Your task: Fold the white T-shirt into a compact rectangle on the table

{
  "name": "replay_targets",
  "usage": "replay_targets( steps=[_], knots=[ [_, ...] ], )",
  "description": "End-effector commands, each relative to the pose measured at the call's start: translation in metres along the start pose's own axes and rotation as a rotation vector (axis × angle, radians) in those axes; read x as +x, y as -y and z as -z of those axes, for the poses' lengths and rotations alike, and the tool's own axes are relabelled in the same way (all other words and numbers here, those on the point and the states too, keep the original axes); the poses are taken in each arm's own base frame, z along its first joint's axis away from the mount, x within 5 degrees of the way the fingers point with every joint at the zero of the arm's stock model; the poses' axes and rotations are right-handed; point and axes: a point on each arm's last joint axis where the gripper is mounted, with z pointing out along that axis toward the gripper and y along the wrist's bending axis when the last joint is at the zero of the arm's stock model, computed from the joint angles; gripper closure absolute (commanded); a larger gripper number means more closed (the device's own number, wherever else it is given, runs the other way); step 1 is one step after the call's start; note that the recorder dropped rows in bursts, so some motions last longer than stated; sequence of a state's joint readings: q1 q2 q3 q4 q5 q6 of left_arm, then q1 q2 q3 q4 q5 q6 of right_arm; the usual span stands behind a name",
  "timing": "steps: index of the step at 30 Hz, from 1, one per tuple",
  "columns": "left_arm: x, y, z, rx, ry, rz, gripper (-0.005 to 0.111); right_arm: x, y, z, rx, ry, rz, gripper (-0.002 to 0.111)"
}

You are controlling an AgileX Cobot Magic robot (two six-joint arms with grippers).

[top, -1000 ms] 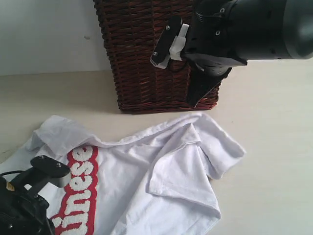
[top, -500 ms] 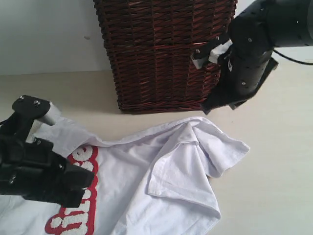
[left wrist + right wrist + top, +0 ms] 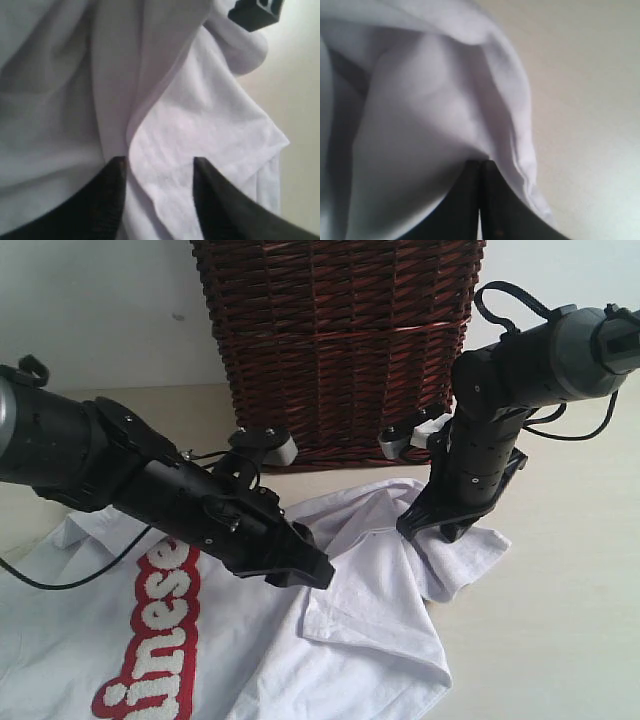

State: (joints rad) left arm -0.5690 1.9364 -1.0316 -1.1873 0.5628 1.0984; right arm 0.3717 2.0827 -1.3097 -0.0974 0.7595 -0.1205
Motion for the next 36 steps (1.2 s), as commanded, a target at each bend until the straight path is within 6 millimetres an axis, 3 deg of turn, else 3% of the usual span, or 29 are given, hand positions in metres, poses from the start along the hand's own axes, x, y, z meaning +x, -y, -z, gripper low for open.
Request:
replay_targets(
  steps=[1,6,11,20,26,31,36],
  knots=[
    [-0.003,-0.006,-0.015,0.019,-0.022,0.003,0.050,-0.002,0.004,0.001,0.013,0.018,0.000,0.108],
    [0.004,-0.005,-0.030,0.047,-0.067,-0.062,0.071,-0.002,0.004,0.001,0.015,0.025,0.002,0.108],
    [0.010,0.018,-0.040,0.107,-0.110,-0.213,0.106,-0.003,0.005,0.001,0.019,0.029,0.006,0.108],
    [0.036,0.053,-0.043,0.276,-0.347,-0.279,0.107,-0.002,0.016,0.002,0.146,0.022,0.013,0.108],
    [0.042,0.079,-0.028,0.356,-0.440,-0.269,0.107,-0.002,0.017,-0.002,0.153,0.016,0.010,0.108],
    [0.040,0.102,-0.015,0.339,-0.426,-0.381,0.107,0.000,0.017,-0.007,0.154,-0.018,0.013,0.108],
    [0.036,0.099,-0.013,0.295,-0.399,-0.372,0.107,0.001,0.021,0.028,0.173,-0.036,0.013,0.108]
  ],
)
